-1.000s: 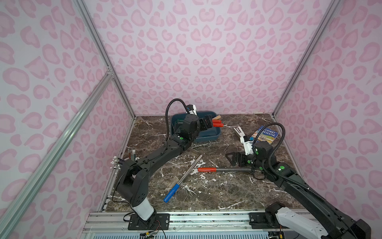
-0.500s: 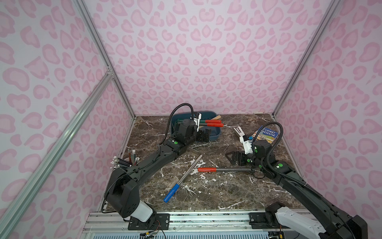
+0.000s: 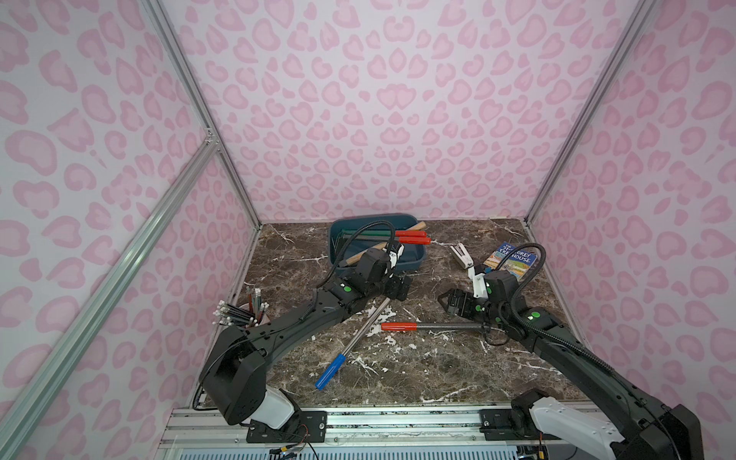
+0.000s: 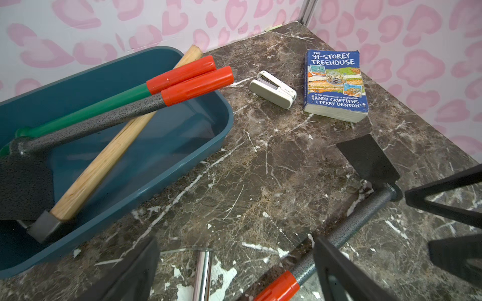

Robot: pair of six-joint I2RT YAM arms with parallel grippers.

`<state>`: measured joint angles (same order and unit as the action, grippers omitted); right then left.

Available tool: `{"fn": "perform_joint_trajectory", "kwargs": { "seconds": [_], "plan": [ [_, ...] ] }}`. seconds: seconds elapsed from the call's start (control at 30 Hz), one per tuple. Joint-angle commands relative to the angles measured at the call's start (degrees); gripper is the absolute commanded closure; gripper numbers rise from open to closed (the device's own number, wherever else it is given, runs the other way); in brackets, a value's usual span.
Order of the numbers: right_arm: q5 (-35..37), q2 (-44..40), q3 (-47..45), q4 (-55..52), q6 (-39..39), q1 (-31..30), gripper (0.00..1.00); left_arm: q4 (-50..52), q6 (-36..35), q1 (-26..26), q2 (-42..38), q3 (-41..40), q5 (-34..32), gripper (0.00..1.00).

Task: Put the small hoe into the storage box
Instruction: Pick up the hoe from the center of the board.

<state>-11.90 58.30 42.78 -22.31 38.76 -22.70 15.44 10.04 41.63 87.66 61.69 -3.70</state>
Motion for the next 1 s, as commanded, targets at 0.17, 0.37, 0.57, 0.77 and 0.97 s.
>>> {"fn": "perform_joint_trajectory", "kwargs": {
  "seconds": [0.17, 0.37, 0.57, 0.77, 0.97],
  "plan": [
    [4.5, -1.2, -1.7, -3.3, 17.2, 0.2, 0.03, -1.0, -0.1, 0.6, -1.4, -1.1, -4.0, 0.05],
    [7.3, 3.0, -0.3, -9.3, 26.1, -0.2, 0.02, -1.1, 0.3, 0.6, -1.8, -1.8, -4.0, 0.05],
    [7.3, 9.9, 4.5, -15.4, 33.0, -3.2, 0.14, -1.2, 0.5, 0.6, -2.0, -2.4, -4.0, 0.06],
    [8.0, 14.3, 5.3, -15.3, 39.6, -8.4, 0.16, -0.8, 0.2, 0.6, -2.2, -2.5, -4.5, 0.07],
    [9.7, 17.6, 5.1, -14.9, 43.7, -10.4, 0.23, -0.1, -0.1, 0.7, -2.8, -2.9, -4.4, 0.07]
  ]
}}
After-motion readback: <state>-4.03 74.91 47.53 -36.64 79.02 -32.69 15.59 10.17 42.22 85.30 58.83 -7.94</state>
